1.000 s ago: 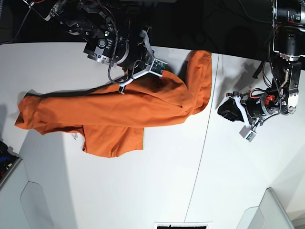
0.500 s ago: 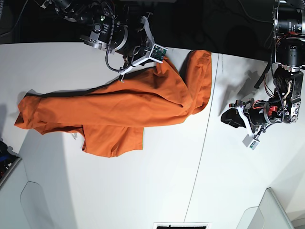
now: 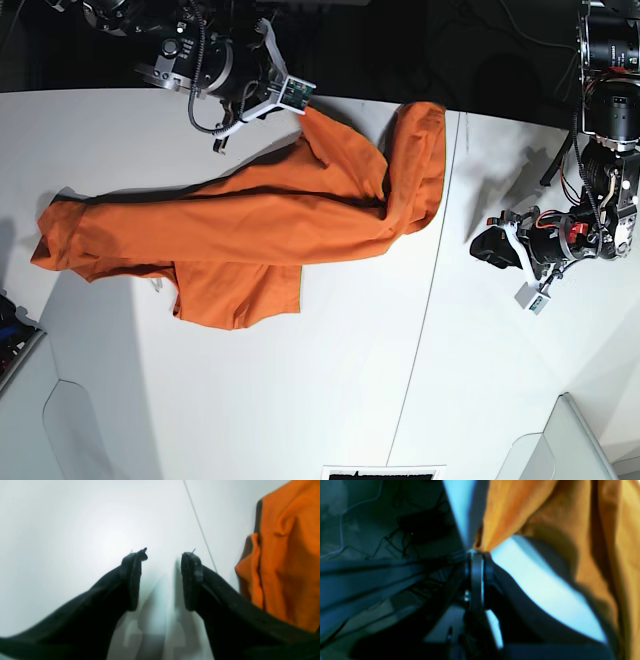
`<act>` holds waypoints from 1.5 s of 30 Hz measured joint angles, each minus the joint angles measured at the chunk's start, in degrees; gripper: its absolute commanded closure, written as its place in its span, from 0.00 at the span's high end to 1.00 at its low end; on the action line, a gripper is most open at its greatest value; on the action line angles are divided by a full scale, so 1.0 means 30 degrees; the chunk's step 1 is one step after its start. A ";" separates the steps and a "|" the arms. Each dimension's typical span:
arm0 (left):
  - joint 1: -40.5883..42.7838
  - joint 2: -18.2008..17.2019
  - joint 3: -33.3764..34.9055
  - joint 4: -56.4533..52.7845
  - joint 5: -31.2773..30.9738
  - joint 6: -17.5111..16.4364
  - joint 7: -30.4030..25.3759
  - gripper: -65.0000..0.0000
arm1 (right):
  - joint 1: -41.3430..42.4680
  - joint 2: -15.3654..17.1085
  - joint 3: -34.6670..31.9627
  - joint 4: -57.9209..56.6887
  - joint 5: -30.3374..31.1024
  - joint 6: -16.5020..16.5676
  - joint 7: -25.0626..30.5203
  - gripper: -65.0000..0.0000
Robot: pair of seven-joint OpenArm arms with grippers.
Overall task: Layout the t-shirt on the table in an organized manner, then fold the t-shirt properly
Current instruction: 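Grasp the shirt body with both grippers and lift it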
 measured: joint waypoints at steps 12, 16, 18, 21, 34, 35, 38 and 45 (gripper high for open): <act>-0.0051 -0.0007 0.0000 0.1049 -0.1239 0.0000 0.0146 0.44 | -0.0911 0.0357 -0.0015 0.0605 -0.0532 -0.0073 0.0124 0.18; -0.0051 -0.0007 0.0000 0.1071 -0.1231 0.0000 0.0386 0.44 | -0.0678 0.0022 0.0262 0.1588 -0.0991 -0.0984 0.0510 0.31; -0.0036 -0.0007 0.0000 0.1122 -0.1851 0.0000 0.0933 0.44 | -0.0386 -0.0415 0.0903 0.1734 -0.1413 -0.1552 0.0729 0.31; 0.0007 -0.0007 0.0000 0.1916 -0.3220 0.0007 0.2572 0.44 | 0.0415 -0.1297 0.2506 0.1712 -0.1501 -0.2361 0.0947 0.31; 0.1399 0.0415 0.0080 0.8400 -0.5362 0.0015 0.4065 0.44 | 0.7701 -0.7329 0.6535 -0.8990 -0.0036 -0.1224 0.2878 0.00; 0.1610 0.0619 0.0233 0.8539 -0.5326 0.0015 0.4073 0.44 | 0.8291 -0.7555 0.6535 -1.0280 -0.0087 -0.0896 0.2965 0.00; 0.2091 0.1231 0.1209 0.8670 -0.5355 0.0007 0.4029 0.44 | 0.9748 -0.7839 0.6535 -1.3529 0.0226 0.0051 0.2943 0.00; 0.2798 0.2178 0.4510 0.8677 -0.4947 0.0007 0.4095 0.44 | 1.0892 -0.7847 0.6572 -1.6954 0.1093 0.0845 0.3832 0.00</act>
